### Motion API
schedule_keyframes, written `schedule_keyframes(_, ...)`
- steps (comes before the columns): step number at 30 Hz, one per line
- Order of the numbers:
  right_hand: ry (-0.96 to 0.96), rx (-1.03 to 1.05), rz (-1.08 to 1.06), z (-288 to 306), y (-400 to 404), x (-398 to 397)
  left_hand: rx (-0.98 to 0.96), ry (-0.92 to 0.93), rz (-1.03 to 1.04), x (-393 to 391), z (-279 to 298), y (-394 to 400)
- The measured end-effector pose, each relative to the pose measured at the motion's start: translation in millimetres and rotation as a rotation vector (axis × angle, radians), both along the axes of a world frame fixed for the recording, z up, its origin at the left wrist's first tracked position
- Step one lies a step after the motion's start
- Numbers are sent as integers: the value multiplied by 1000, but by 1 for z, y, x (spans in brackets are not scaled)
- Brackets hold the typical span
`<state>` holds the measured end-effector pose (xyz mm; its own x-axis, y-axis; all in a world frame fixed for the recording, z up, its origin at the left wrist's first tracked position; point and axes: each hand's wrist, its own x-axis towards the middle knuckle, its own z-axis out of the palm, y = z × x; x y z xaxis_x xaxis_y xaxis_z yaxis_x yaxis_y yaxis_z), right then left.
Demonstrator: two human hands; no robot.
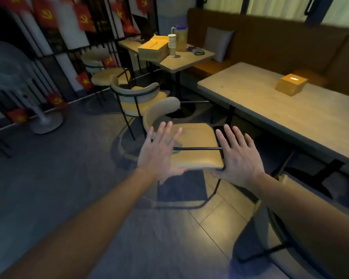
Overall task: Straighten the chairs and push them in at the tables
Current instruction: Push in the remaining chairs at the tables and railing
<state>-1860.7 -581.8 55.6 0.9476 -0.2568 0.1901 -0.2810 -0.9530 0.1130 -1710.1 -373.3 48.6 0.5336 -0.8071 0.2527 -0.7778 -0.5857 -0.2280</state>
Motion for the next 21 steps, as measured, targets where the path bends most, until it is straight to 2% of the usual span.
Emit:
schedule_keyframes(8, -59, 58, 99, 13, 62, 161, 16, -17, 57, 138, 27, 54)
schedule_keyframes(13, -29, 117, 108, -10, 59, 253, 92, 36, 25, 223, -4, 46)
schedule_keyframes(21, 23, 271, 13, -76, 20, 391, 227, 148, -107, 367, -69, -16)
